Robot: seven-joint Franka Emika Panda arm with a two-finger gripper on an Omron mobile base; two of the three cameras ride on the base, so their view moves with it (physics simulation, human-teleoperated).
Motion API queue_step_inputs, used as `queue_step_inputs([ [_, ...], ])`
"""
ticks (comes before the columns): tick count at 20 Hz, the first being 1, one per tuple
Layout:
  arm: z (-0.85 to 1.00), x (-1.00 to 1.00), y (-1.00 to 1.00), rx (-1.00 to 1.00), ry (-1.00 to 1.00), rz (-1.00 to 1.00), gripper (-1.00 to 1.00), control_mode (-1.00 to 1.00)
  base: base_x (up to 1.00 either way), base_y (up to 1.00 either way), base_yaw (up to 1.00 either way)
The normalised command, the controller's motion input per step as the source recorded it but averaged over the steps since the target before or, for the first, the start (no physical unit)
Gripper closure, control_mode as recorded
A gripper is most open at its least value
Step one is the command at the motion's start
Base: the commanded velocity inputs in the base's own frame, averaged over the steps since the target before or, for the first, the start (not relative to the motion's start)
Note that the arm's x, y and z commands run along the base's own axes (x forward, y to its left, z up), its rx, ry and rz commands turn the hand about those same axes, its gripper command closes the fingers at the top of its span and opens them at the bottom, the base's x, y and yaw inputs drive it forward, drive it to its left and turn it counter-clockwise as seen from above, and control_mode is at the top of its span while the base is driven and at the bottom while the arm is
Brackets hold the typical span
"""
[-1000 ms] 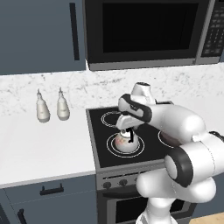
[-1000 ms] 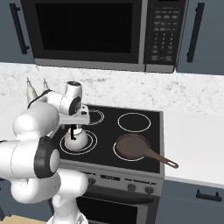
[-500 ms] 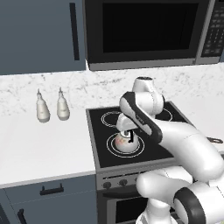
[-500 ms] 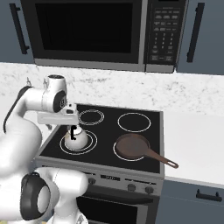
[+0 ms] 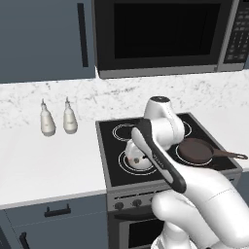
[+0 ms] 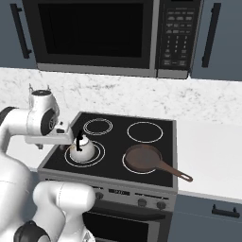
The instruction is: Pick the kettle from the counter and place it on a stove burner. Then turn the burner on.
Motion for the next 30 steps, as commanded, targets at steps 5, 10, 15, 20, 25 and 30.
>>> queue_step_inputs([
  [5, 0.00, -0.24, 0.23, 0.00, -0.04, 0.00, -1.00, -1.00, 0.00, 0.00, 0.00],
  [10, 0.00, -0.08, 0.39, 0.00, -0.07, 0.00, -1.00, -1.00, 0.00, 0.00, 0.00],
  [15, 0.00, -0.01, 0.49, 0.00, -0.13, 0.00, -1.00, -1.00, 0.00, 0.00, 0.00],
  [20, 0.00, 0.06, 0.33, 0.00, -0.13, -0.10, -1.00, -1.00, 0.00, 0.00, 0.00],
  [25, 0.00, 0.04, 0.15, 0.00, -0.05, -0.15, -1.00, -1.00, 0.00, 0.00, 0.00],
  [30, 0.00, 0.00, 0.01, 0.00, -0.02, -0.13, -1.00, -1.00, 0.00, 0.00, 0.00],
])
